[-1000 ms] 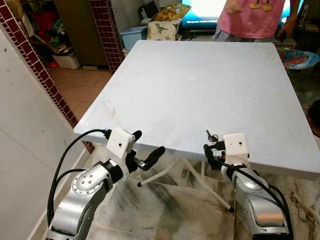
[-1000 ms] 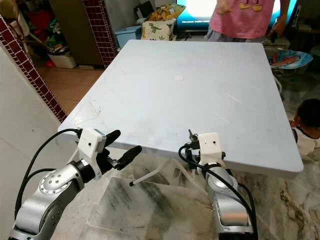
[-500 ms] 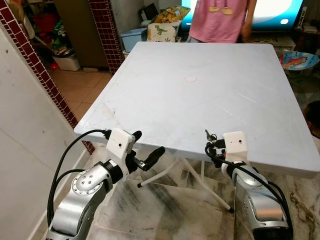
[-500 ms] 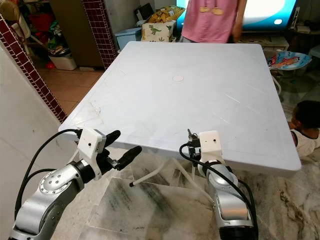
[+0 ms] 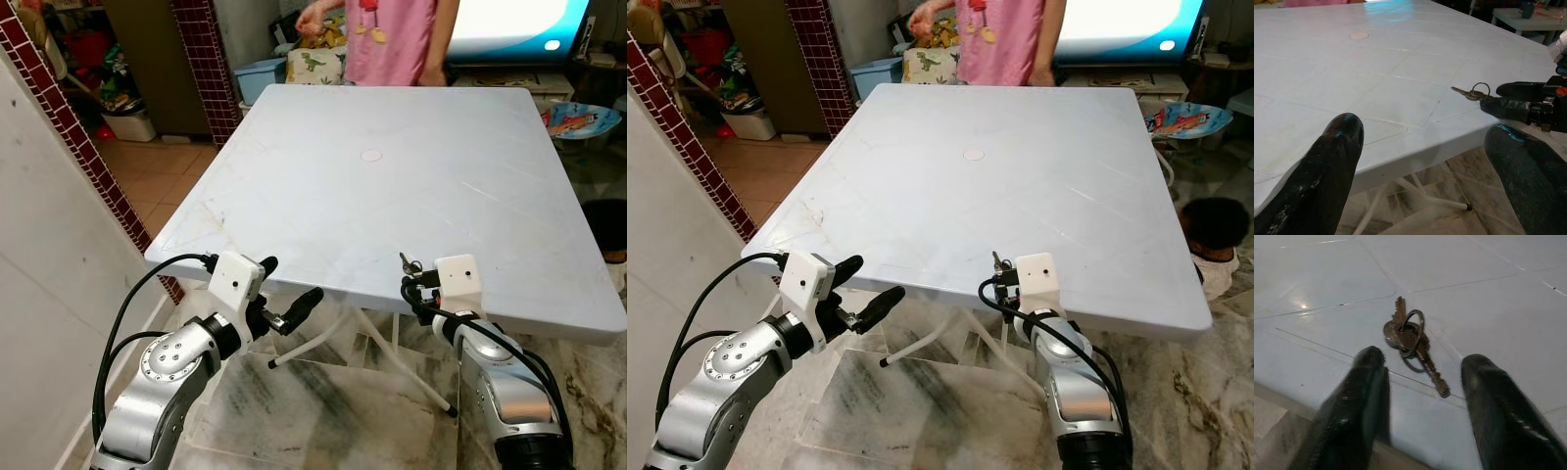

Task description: Hang keys on a hook

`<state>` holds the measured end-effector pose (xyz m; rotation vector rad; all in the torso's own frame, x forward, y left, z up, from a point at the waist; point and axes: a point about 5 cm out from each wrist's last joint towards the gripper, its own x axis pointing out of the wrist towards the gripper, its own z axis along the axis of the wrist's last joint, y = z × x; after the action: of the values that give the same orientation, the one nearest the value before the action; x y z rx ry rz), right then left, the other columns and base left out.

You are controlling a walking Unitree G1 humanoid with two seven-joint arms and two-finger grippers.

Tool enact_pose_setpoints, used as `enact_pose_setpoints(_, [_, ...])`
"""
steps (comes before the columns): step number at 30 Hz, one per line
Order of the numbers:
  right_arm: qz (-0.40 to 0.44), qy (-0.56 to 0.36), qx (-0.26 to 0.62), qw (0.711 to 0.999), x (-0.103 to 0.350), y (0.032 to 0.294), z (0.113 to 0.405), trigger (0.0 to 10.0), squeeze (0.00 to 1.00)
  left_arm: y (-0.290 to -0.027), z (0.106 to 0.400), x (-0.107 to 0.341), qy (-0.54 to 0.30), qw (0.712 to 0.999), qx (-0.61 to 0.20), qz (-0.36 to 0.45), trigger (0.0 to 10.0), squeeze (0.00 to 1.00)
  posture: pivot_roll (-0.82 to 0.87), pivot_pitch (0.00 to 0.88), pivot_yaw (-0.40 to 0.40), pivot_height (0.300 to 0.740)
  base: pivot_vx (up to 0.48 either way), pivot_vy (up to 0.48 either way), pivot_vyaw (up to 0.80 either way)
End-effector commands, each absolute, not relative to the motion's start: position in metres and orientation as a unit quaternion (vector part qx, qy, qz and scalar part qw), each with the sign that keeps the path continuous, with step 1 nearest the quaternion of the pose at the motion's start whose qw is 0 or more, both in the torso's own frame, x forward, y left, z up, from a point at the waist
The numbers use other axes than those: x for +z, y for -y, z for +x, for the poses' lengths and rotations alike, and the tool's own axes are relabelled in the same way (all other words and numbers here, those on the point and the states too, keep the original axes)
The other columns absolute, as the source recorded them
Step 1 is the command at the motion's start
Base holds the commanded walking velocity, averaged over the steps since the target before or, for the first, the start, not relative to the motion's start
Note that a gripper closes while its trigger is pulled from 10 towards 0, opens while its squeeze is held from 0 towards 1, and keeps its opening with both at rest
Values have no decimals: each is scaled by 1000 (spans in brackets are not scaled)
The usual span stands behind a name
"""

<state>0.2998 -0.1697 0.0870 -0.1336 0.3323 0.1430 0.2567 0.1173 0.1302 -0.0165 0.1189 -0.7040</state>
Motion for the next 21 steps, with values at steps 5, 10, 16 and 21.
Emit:
enact_pose_setpoints(5, [-64,-151,83,983,94,166,305,9333,0,-122,255,134,-56,936,-346,-8,10000,0,71,34,112,740,0,0,0])
enact_pose_setpoints(10, [-75,-129,89,985,102,163,303,10000,0,-123,254,134,-58,937,-346,-7,10000,0,68,35,115,740,0,0,0])
enact_pose_setpoints(16, [-84,-129,95,984,104,161,302,0,0,-121,254,133,-59,935,-350,-7,10000,0,65,35,117,740,0,0,0])
enact_pose_setpoints(21, [-81,-143,83,983,100,164,301,0,0,-121,254,134,-58,935,-350,-6,10000,0,66,33,114,740,0,0,0])
